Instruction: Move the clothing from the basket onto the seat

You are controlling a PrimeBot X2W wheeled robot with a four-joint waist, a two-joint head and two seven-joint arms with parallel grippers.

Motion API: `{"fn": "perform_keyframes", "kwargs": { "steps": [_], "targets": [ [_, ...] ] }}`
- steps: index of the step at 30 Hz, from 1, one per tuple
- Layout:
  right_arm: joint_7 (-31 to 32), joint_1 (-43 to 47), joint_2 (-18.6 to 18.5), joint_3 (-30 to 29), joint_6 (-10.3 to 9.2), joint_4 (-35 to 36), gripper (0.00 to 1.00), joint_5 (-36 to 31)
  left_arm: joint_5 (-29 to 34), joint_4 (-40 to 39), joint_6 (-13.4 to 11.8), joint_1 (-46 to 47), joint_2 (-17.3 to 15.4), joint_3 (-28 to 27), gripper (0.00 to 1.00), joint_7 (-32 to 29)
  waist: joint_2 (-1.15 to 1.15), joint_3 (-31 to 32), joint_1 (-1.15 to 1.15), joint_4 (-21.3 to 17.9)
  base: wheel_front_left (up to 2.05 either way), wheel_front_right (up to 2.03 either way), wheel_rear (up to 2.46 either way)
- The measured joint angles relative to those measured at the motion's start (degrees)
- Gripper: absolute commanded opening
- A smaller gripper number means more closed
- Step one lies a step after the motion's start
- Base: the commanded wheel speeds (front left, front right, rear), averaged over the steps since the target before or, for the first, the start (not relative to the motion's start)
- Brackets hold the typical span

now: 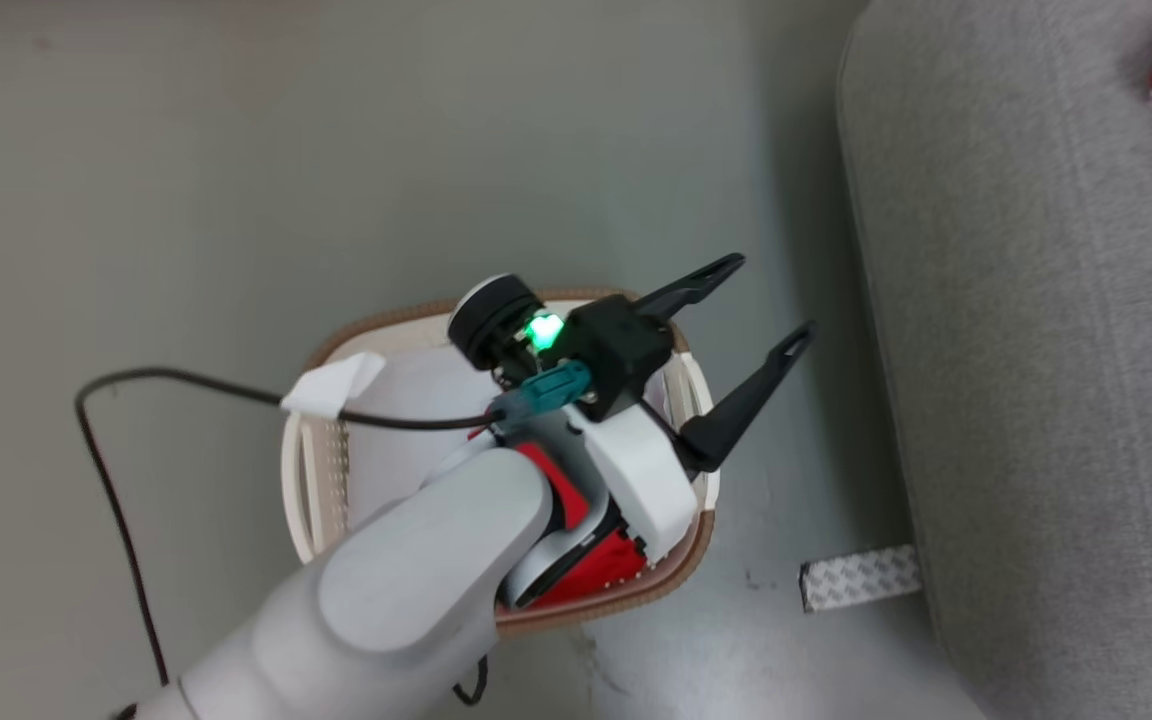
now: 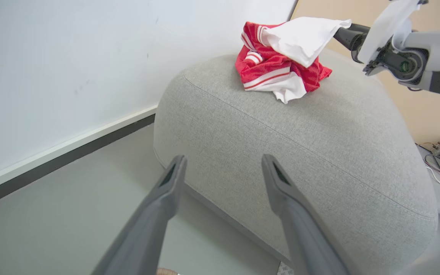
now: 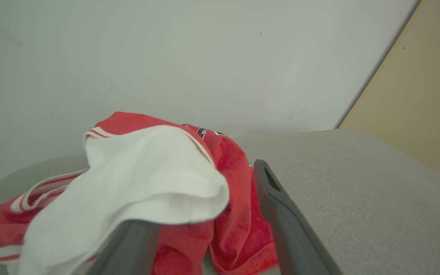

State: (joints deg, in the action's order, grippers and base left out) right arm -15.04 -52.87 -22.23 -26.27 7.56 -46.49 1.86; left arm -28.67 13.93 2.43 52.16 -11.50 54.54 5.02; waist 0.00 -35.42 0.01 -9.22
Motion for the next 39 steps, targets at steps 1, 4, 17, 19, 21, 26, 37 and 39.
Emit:
{"fn": "perform_keyframes", "kwargs": {
  "steps": [1, 4, 17, 19, 21, 26, 37, 39],
  "targets": [
    [0.0, 1.27, 0.54, -0.32, 0.0, 1.26, 1.0, 0.26, -0.34, 0.47, -0.3, -0.69, 0.02, -0.31, 1.0, 0.73, 0.0, 1.0, 0.0, -0.06, 0.0, 0.0, 0.0],
    [-0.01, 6.28, 2.2, -0.32, 0.0, 5.94, 1.0, 1.94, -1.42, 1.98, -1.41, -2.77, 0.11, -1.45, 1.0, 3.39, 0.0, 4.31, -0.01, -0.13, 0.0, 0.0, 0.0],
    [-0.14, 33.62, 4.49, 5.52, -0.01, 31.42, 1.0, 7.16, -5.99, 6.59, -6.78, -15.72, -0.6, -8.43, 1.0, 9.71, 0.0, 20.89, -0.03, 2.71, 0.0, 0.0, 0.0],
    [-0.13, 37.59, 5.52, 5.91, -0.01, 34.24, 1.0, 7.4, -6.44, 6.62, -7.64, -18.4, -1.14, -9.71, 1.0, 9.82, 0.0, 23.45, -0.03, 3.7, 0.0, 0.0, 0.0],
    [-0.12, 41.39, 6.5, 7.03, -0.01, 36.5, 1.0, 7.32, -6.38, 6.55, -8.56, -20.96, -2.08, -11.17, 1.0, 10.04, 0.0, 25.81, -0.03, 4.84, 0.0, 0.0, 0.0],
    [0.34, 48.48, 9.47, 9.7, -0.01, 40.89, 1.0, 7.21, -4.04, 4.5, -10.04, -28.26, -3.94, -16.08, 1.0, 10.11, 0.0, 30.62, -0.04, 8.28, 0.0, 0.0, 0.0],
    [0.08, 58.7, 17.74, 15.25, 0.0, 38.96, 1.0, 7.32, 2.98, 0.71, -9.85, -43.23, -2.27, -29.8, 1.0, 10.12, 0.01, 37.53, -0.03, 14.16, 0.0, 0.0, 0.0],
    [0.05, 59.59, 18.33, 16.07, -0.01, 38.0, 1.0, 6.83, 4.05, 0.37, -9.04, -45.09, -1.45, -31.56, 1.0, 10.12, 0.01, 38.03, -0.03, 14.25, 0.0, 0.0, 0.0]
  ]
}}
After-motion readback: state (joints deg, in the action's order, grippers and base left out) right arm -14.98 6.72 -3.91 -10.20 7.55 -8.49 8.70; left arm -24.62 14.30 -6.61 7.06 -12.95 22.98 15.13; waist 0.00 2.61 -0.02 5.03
